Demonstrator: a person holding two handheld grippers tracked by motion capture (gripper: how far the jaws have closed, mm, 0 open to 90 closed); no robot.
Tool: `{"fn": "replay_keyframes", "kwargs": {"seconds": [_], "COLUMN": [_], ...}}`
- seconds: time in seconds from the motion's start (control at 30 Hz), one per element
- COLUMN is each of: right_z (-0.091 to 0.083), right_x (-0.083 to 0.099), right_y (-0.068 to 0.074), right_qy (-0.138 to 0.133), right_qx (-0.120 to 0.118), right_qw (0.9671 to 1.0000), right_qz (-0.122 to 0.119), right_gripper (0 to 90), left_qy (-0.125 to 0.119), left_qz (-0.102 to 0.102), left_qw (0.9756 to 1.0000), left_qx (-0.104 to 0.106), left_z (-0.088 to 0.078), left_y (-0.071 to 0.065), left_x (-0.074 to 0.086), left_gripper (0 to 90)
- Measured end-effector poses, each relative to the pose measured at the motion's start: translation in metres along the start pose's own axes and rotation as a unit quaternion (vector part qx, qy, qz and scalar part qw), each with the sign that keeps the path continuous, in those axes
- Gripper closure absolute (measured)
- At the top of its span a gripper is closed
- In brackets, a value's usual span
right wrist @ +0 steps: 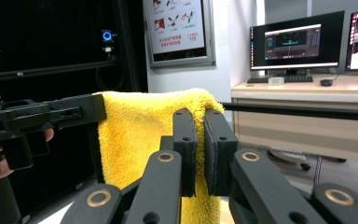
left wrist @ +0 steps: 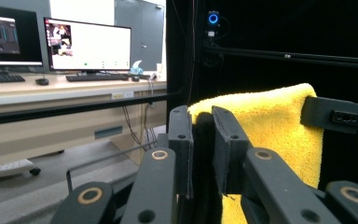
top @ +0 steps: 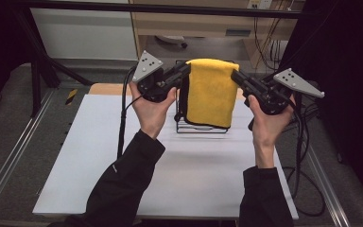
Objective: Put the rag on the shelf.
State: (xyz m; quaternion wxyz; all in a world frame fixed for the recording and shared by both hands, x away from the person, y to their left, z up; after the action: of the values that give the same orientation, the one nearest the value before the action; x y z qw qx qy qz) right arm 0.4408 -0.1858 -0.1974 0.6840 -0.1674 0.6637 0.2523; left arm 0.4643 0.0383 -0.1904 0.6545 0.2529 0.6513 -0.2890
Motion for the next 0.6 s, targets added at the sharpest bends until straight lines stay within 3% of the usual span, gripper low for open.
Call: {"fn": "replay_keyframes", "kwargs": {"seconds": [0.27,0.6], "right_z": [0.01,0.02], "right_x": [-0.017,-0.031], "right_y": [-0.004,-0.01], "right_qy": [-0.007,-0.011], "right_qx": [0.005,0.013], "right_qw": [1.0,0.9998], "right_qz": [-0.004,-0.009], "right_gripper": [85.0,85.0], "left_qy": [-0.008,-0.017], "left_qz": [0.011,0.01], "left_qw": [0.9999,0.9998], "left_qx": [-0.003,-0.002], "left_z": [0.005,0.016], "left_y": [0.005,0.01], "left_x": [-0.018,-0.033], "left_gripper": [78.7,78.7]}}
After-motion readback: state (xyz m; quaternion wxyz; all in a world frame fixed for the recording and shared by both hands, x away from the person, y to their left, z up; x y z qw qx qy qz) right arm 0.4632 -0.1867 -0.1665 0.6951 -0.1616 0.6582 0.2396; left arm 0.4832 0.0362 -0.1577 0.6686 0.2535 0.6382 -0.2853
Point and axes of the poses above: each handheld gripper's, and its own axes: z roughly forward along the jaws, x roughly out of its underside, y roughly to its left, the point moved 5 cm from there along z, roughly forward along the jaws, and after that the axes turned 1 degree about x, right-handed, at the moved point
